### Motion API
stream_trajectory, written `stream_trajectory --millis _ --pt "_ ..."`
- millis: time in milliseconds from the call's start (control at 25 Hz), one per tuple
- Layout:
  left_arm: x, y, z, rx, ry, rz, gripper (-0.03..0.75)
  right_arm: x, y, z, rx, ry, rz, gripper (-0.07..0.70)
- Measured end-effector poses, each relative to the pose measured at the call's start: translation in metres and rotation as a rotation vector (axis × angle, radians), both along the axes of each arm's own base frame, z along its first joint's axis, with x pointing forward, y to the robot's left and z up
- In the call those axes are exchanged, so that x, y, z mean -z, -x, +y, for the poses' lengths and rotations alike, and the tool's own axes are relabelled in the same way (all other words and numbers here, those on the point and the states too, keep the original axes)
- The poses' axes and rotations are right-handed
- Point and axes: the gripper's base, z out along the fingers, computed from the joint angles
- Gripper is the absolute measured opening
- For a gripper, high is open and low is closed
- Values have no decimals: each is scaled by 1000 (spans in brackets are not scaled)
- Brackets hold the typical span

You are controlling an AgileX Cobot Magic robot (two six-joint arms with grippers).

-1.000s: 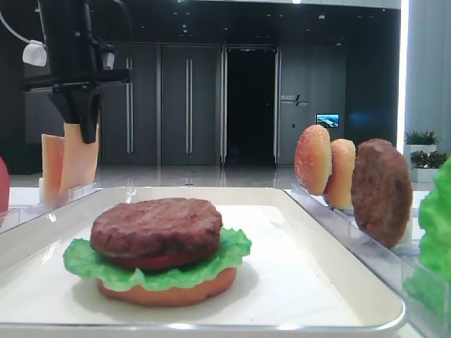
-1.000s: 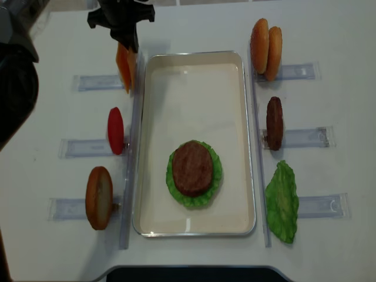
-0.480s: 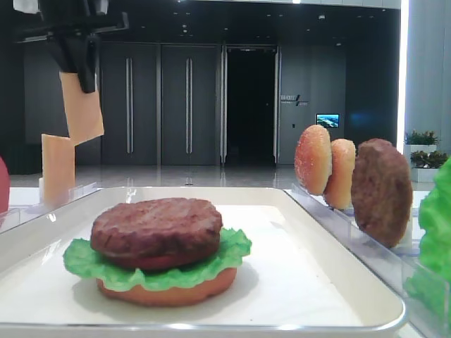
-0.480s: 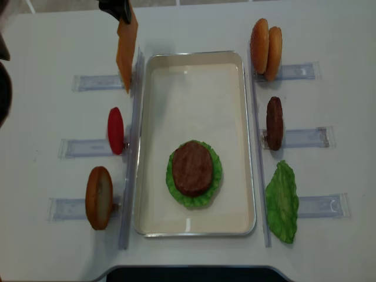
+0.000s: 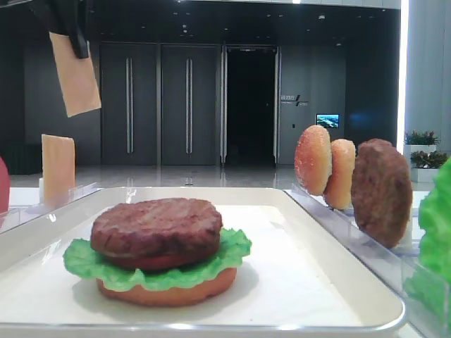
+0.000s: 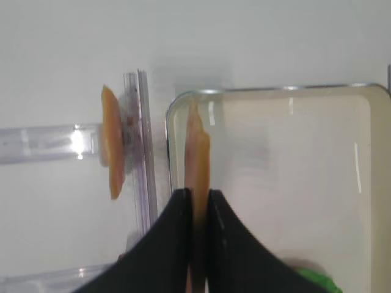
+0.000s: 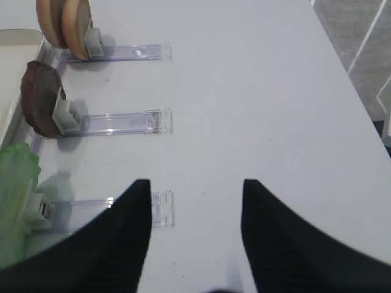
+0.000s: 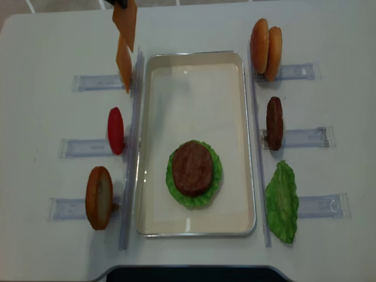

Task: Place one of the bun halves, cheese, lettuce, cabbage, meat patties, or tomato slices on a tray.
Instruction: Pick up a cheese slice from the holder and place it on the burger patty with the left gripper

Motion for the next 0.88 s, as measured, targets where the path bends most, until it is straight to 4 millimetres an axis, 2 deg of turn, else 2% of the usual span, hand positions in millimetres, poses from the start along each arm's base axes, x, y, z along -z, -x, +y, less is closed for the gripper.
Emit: stream_trajectory --millis 200,560,880 --pt "14 24 6 -1 -22 80 33 0 0 0 0 0 0 356" --pt "20 63 12 1 3 156 33 0 0 0 0 0 0 356" --pt "21 96 14 9 82 113 33 0 0 0 0 0 0 356"
